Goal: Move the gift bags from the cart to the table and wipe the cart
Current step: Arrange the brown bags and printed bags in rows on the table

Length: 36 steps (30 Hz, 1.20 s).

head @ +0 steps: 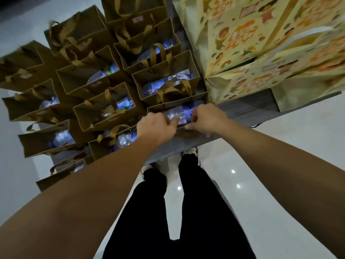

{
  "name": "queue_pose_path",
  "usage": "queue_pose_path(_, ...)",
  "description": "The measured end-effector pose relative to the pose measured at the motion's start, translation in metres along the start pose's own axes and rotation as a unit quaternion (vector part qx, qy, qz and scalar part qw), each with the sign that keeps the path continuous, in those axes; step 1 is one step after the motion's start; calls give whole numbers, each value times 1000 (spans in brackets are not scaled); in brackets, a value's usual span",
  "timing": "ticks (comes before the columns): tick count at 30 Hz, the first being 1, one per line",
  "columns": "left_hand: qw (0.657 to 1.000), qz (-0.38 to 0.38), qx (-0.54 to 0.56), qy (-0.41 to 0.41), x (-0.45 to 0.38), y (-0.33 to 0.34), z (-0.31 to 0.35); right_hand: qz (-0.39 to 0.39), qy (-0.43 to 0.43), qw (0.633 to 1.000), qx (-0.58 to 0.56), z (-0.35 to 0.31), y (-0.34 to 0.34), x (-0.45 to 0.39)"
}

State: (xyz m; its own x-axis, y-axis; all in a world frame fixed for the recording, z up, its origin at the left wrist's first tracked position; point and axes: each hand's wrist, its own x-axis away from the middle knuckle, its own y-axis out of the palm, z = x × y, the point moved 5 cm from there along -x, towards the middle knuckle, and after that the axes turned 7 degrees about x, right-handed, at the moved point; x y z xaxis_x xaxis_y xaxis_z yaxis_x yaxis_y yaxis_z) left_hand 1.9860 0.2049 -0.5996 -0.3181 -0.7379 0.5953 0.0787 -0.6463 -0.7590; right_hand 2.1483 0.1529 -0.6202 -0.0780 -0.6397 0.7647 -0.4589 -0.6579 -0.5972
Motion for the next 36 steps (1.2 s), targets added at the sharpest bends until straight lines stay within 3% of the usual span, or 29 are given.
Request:
queue_pose_path(1, 999, 35, 7, -3, 1, -6, 3, 17, 2, 1000, 0, -2, -7, 1)
queue_pose_path(4, 989, 140, 21, 28, -8, -28, 10, 212, 11, 977, 5, -8, -43, -2)
queue_pose_path(6, 982, 182, 36, 47, -20, -41, 10, 280, -10, 960, 15, -13, -62, -11)
queue_pose_path(8, 978, 195, 42, 59, -34, -46, 7, 252, -37, 965, 65, -18, -70, -30)
queue_pose_path(12, 983, 159, 38, 87, -51, -44, 1, 188, -10, 969, 157, -21, -79, -58)
queue_pose_path(17, 980, 170, 71, 70, -56, -42, -9, 214, -6, 974, 73, -29, -97, -80)
queue_pose_path(24, 984, 153, 59, 74, -63, -44, -12, 209, 6, 976, 62, -31, -97, -88)
queue_pose_path(29, 985, 130, 9, 115, -59, -40, -8, 208, 13, 976, 57, -31, -99, -92)
queue_pose_path(36, 966, 146, 26, 213, -46, -32, -10, 211, 25, 975, 59, -31, -101, -96)
